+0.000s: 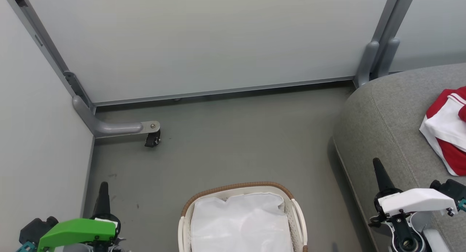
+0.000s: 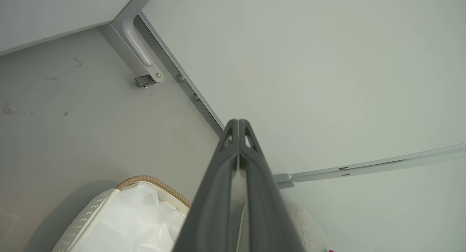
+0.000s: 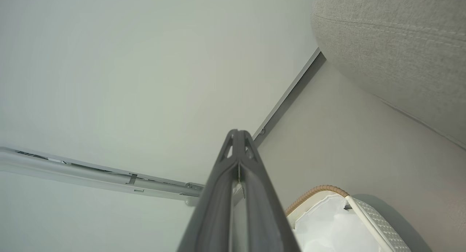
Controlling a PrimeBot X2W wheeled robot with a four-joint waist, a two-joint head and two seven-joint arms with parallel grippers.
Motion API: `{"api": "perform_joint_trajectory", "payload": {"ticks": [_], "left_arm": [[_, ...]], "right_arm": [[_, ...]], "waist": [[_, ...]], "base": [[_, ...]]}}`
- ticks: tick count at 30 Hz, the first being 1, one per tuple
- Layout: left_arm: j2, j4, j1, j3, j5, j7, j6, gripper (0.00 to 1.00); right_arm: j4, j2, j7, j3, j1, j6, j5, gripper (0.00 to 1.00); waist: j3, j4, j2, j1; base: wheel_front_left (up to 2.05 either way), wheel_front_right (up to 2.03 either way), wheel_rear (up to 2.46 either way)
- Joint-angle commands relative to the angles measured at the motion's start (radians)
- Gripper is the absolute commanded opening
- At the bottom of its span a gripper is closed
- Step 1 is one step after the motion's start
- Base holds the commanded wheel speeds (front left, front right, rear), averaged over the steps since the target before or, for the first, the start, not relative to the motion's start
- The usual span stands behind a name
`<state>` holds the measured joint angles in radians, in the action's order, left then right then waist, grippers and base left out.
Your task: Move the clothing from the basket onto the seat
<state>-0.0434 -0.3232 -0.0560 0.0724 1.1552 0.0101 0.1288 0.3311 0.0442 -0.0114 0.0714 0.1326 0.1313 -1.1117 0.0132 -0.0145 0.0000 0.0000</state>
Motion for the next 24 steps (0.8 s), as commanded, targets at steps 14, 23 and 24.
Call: {"api": "perform_joint_trajectory", "payload": {"ticks": [14, 23, 24], "left_arm": [[-0.008, 0.032, -0.036, 0.017, 0.145, -0.038, 0.002, 0.0], [-0.008, 0.045, -0.044, 0.023, 0.217, -0.06, 0.002, 0.0], [-0.008, 0.046, -0.044, 0.024, 0.223, -0.062, 0.003, 0.0]], "right_arm": [[-0.036, 0.007, 0.041, 0.015, -0.012, -0.001, -0.155, 0.0], [-0.049, 0.007, 0.062, 0.023, -0.016, -0.001, -0.237, 0.0], [-0.05, 0.007, 0.064, 0.023, -0.016, -0.001, -0.245, 0.0]], "waist": [[-0.002, 0.004, 0.0, 0.0], [-0.004, 0.006, 0.0, 0.0], [-0.004, 0.006, 0.0, 0.0]], "base": [[0.0, 0.0, 0.0], [0.0, 0.0, 0.0], [0.0, 0.0, 0.0]]}}
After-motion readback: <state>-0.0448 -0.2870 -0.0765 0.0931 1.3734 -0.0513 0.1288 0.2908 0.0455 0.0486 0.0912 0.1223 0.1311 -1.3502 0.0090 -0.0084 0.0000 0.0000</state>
